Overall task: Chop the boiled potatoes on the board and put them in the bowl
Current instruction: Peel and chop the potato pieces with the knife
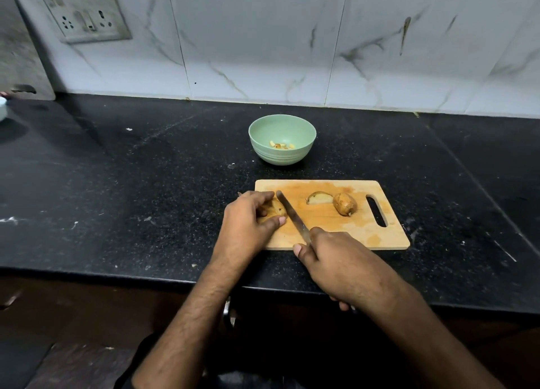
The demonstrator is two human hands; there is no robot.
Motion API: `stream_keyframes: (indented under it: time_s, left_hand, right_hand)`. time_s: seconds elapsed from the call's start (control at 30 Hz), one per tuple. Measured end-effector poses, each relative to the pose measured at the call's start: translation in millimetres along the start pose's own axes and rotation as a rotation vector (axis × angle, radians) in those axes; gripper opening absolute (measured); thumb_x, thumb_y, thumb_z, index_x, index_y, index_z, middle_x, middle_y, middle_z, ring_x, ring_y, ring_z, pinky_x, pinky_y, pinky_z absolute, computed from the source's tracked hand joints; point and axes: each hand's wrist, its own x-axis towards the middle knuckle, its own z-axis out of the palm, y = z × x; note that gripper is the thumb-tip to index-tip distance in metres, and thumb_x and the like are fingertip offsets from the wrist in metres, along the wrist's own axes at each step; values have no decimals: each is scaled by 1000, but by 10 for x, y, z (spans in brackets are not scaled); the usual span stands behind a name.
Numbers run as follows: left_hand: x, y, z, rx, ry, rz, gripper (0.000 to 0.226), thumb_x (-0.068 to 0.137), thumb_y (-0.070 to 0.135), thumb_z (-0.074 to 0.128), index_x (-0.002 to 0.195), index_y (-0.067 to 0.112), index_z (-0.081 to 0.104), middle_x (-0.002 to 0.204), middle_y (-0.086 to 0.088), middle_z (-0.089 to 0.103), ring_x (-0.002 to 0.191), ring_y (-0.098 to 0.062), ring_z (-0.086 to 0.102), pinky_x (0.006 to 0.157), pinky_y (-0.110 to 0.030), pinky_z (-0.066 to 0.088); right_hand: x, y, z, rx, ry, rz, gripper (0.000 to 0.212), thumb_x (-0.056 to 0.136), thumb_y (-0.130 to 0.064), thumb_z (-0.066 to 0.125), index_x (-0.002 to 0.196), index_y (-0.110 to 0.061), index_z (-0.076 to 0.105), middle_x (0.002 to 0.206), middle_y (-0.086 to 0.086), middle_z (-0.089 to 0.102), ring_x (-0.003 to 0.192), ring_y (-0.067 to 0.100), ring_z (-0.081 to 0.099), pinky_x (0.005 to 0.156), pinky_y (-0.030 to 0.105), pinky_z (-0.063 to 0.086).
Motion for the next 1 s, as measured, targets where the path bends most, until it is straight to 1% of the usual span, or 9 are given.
stream_keyframes:
  time_s: [0.07, 0.17, 0.27, 0.33, 0.47, 0.63, 0.73, 0.9, 1.0]
  left_hand:
    - [9, -6, 10, -2, 6, -3, 58, 80, 27, 85, 133, 21, 64, 100, 15, 63, 85, 7, 58, 76, 1, 42]
    - [66, 15, 18, 6, -7, 17, 57, 83, 26, 82, 136, 17, 62, 113, 11, 65, 93, 3, 58, 90, -5, 43]
    - [107, 54, 17, 52, -25, 26, 58, 86, 27, 79, 139, 16, 58, 121, 5, 65, 96, 1, 56, 90, -7, 38]
    - [87, 44, 26, 48, -6, 13, 59, 85, 28, 79, 140, 19, 58, 117, 5, 67, 95, -1, 58, 91, -11, 42]
    - [13, 11, 61, 11, 25, 46, 56, 84, 32, 80, 135, 24, 60, 103, 11, 67, 96, -4, 61, 92, -21, 50]
    - [20, 9, 81, 56, 45, 64, 44, 88, 30, 74, 130, 20, 64, 105, 6, 70, 99, -11, 62, 96, -36, 53]
    - [15, 14, 94, 99, 56, 79, 43, 90, 30, 72, 131, 19, 66, 107, 2, 70, 101, -16, 60, 96, -38, 50]
    - [37, -9, 114, 91, 55, 59, 40, 88, 33, 73, 126, 21, 69, 108, 5, 73, 103, -15, 63, 97, -39, 52]
    - [57, -22, 124, 75, 43, 44, 38, 86, 33, 73, 122, 22, 71, 104, 7, 74, 101, -14, 66, 95, -39, 55]
  right_hand:
    - [27, -15, 12, -26, 19, -14, 38, 106, -47, 35, 124, -16, 46, 87, 3, 58, 53, 12, 53, 36, 20, 41]
    - [67, 2, -32, -23, 61, -2, 35, 106, -45, 36, 121, -16, 49, 90, 0, 58, 54, 9, 51, 42, 20, 38]
    - [87, 20, -78, -25, 132, 17, 33, 106, -43, 37, 121, -16, 49, 94, 1, 60, 56, 11, 50, 53, 28, 47]
    - [89, 17, -82, -20, 149, 15, 32, 106, -43, 37, 121, -18, 49, 97, 2, 60, 57, 11, 51, 58, 31, 49]
    - [78, -2, -53, -11, 99, -7, 32, 106, -44, 39, 120, -18, 50, 93, 1, 59, 59, 11, 52, 53, 28, 47]
    - [97, -49, -51, -32, 98, -8, 33, 106, -42, 37, 123, -17, 50, 92, 2, 57, 58, 11, 52, 50, 24, 44]
    - [110, -80, -52, -55, 92, -18, 31, 107, -38, 38, 126, -16, 49, 84, -2, 51, 56, 9, 48, 48, 23, 40]
    - [149, -104, -41, -122, 110, -17, 30, 106, -38, 37, 125, -16, 49, 78, -3, 44, 74, 20, 51, 65, 31, 40]
    - [191, -135, -32, -151, 124, -3, 27, 106, -31, 39, 128, -17, 46, 77, -2, 41, 80, 22, 48, 69, 33, 39]
